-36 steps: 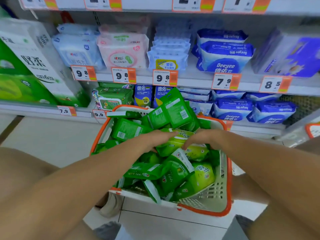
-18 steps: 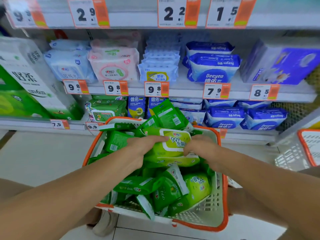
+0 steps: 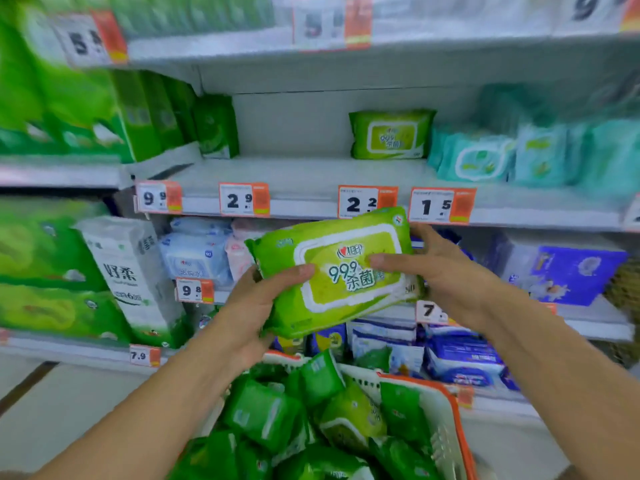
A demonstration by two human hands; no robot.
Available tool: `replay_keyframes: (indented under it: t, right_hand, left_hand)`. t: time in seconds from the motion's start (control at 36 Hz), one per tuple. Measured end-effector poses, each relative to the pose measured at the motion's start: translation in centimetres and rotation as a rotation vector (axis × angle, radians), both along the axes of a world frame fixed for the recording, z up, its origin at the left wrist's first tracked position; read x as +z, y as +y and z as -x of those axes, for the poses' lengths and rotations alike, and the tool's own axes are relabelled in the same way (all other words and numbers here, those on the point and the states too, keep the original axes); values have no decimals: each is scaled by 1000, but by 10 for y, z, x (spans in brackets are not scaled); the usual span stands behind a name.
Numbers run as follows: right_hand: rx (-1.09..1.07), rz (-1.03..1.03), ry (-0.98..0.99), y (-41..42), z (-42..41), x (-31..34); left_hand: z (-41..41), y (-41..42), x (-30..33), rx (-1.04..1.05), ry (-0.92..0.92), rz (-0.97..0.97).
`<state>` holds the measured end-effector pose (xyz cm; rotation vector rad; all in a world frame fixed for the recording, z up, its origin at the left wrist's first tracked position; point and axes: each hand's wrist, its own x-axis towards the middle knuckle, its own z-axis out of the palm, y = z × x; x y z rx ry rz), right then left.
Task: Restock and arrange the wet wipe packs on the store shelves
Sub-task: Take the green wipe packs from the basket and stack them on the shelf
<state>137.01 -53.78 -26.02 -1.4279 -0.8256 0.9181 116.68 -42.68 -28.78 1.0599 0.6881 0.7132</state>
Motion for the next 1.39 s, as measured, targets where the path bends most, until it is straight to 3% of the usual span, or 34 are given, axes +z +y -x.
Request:
replay_keyframes:
  t: [0.14, 0.28, 0.47, 0.67, 0.75, 0.83, 0.94, 1.14, 1.25, 1.33, 1.39]
  right_hand:
    - [91, -22, 20, 6, -1, 10]
    - [-24, -145, -29, 13, -5, 14]
    - [-181, -347, -237, 24, -34, 49]
    - [-321, -228, -527, 88, -108, 85]
    - [-380, -147, -700, 121, -143, 91]
    - [-440, 78, -862, 153, -176, 85]
    - [-464, 323, -1157, 182, -205, 69]
    - [-575, 422, -1522, 199, -225, 70]
    - [-493, 396, -1450, 190, -219, 74]
    - [-542, 223, -1335, 158, -187, 74]
    - [-662, 10, -1326, 127, -152, 67]
  left_hand:
    - [-1, 15, 17, -17, 26, -94]
    - [-18, 30, 37, -10, 42, -228]
    - [-68, 62, 86, -110, -2, -532]
    - [-154, 137, 125, -128, 139, -811]
    - [-187, 168, 125, -172, 279, -796]
    - [-220, 194, 105, -205, 507, -791]
    - [-271, 214, 79, -136, 682, -992]
    - [-314, 250, 71, -102, 1073, -1237]
    - [-298, 228, 74, -106, 981, -1134]
    - [-266, 181, 91, -88, 968, -1011]
    - [-238, 146, 91, 114, 805, -1261]
